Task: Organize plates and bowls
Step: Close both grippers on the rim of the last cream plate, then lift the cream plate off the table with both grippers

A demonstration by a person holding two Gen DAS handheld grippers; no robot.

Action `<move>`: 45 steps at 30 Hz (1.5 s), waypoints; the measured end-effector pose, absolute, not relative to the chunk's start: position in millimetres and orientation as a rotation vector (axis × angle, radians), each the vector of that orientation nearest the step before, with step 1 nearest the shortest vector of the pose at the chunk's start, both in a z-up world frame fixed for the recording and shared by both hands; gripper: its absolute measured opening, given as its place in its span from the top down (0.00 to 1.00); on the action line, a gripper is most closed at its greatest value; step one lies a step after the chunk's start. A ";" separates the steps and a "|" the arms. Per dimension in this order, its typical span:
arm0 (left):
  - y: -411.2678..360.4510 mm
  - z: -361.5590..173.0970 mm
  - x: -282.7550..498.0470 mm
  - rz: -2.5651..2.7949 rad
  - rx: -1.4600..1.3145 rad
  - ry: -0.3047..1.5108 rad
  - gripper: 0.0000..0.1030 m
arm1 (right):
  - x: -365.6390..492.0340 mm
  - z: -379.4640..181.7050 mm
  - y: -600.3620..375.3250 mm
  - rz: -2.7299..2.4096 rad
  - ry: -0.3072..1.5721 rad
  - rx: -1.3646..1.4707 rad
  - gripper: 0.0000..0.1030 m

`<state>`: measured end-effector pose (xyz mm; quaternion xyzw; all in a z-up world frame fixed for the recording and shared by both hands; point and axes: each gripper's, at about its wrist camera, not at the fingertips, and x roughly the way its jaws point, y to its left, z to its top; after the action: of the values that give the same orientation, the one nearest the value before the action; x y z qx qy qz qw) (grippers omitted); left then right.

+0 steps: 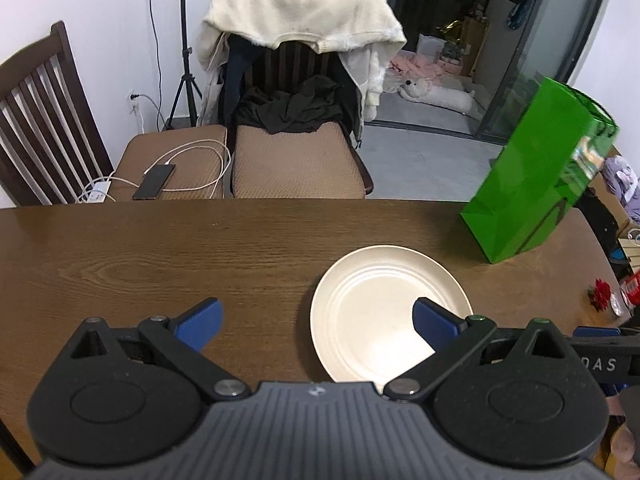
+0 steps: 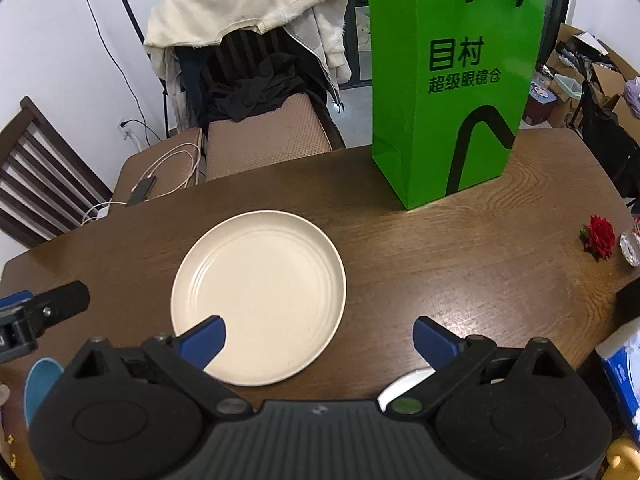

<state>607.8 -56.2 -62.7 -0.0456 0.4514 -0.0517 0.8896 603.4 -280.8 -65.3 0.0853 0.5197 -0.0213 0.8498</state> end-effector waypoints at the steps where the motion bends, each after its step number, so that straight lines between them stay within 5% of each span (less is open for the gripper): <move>1: -55.6 -65.2 611.9 -0.103 -0.099 0.939 0.00 | 607.4 -67.5 -280.7 -0.047 1.094 0.179 0.03; 10: -61.0 -99.4 644.6 -0.074 -0.079 0.990 0.02 | 634.6 -91.7 -276.2 -0.065 1.101 0.150 0.07; 23: -63.9 -153.4 664.6 -0.029 -0.075 1.080 0.28 | 651.7 -148.6 -276.4 -0.093 1.154 0.160 0.51; 27: -63.0 -163.8 666.3 -0.043 -0.087 1.100 0.41 | 652.8 -161.4 -280.6 -0.107 1.152 0.172 0.60; 34: -65.3 -179.2 671.7 -0.042 -0.098 1.119 0.47 | 653.6 -178.4 -284.7 -0.121 1.166 0.189 0.72; 38: -68.1 -187.5 673.2 -0.053 -0.103 1.139 0.63 | 652.8 -185.1 -287.5 -0.123 1.166 0.213 0.79; 42: -64.8 -193.2 674.1 -0.075 -0.154 1.173 0.91 | 650.5 -189.3 -288.9 -0.111 1.163 0.232 0.87; 45: -67.4 -191.4 673.3 -0.088 -0.123 1.152 0.92 | 648.5 -189.1 -288.2 -0.092 1.156 0.229 0.93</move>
<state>673.3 -67.4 -191.4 -0.0581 0.5440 -0.0415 0.8360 648.5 -288.2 -189.1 0.1078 0.5448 -0.0435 0.8305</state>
